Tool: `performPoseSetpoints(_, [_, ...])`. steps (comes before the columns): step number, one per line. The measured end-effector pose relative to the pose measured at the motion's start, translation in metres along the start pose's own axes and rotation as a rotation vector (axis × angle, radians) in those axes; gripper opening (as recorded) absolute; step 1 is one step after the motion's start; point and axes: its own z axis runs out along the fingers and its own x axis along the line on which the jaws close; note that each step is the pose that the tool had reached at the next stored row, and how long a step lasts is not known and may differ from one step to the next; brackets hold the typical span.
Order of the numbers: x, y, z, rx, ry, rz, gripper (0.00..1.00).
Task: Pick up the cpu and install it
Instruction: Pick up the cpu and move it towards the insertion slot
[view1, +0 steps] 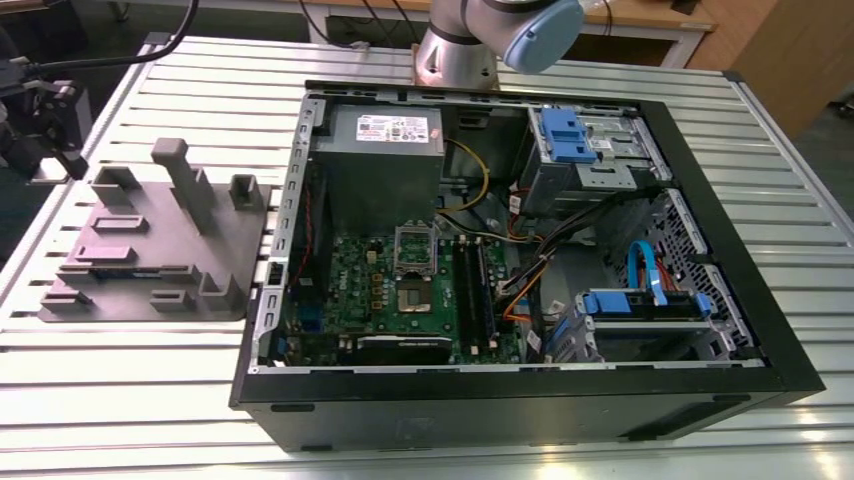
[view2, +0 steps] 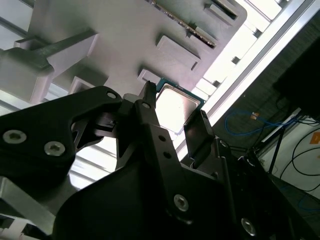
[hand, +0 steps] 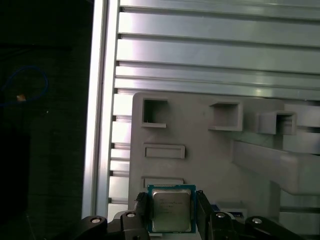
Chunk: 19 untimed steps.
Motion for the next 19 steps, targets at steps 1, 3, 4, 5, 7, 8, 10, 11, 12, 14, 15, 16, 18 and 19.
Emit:
performPoseSetpoints(1, [0.0000, 0.0000, -0.0009, 0.0000, 0.0000, 0.000, 0.47])
performPoseSetpoints(3, [0.0000, 0.0000, -0.0023, 0.0000, 0.0000, 0.000, 0.47])
performPoseSetpoints(4, [0.0000, 0.0000, -0.0029, 0.0000, -0.0001, 0.000, 0.47])
performPoseSetpoints(5, [0.0000, 0.0000, -0.0036, 0.0000, 0.0000, 0.000, 0.47])
performPoseSetpoints(7, [-0.0001, 0.0001, -0.0049, 0.0000, -0.0001, 0.000, 0.47])
performPoseSetpoints(8, [-0.0001, 0.0001, -0.0055, 0.0000, -0.0001, 0.000, 0.47])
performPoseSetpoints(10, [-0.0001, 0.0001, -0.0063, -0.0001, -0.0002, 0.000, 0.47])
performPoseSetpoints(11, [-0.0001, 0.0001, -0.0063, -0.0001, -0.0003, 0.000, 0.47])
performPoseSetpoints(12, [-0.0001, 0.0001, -0.0064, -0.0001, -0.0003, 0.000, 0.47])
performPoseSetpoints(14, [-0.0001, 0.0001, -0.0067, 0.0000, 0.0000, 0.000, 0.47])
performPoseSetpoints(15, [-0.0001, 0.0001, -0.0068, 0.0000, -0.0001, 0.000, 0.47])
performPoseSetpoints(16, [-0.0001, 0.0001, -0.0069, 0.0000, -0.0001, 0.000, 0.47])
performPoseSetpoints(18, [-0.0001, 0.0001, -0.0069, 0.0000, -0.0001, 0.000, 0.47])
performPoseSetpoints(19, [-0.0001, 0.0001, -0.0069, 0.0000, -0.0001, 0.000, 0.47])
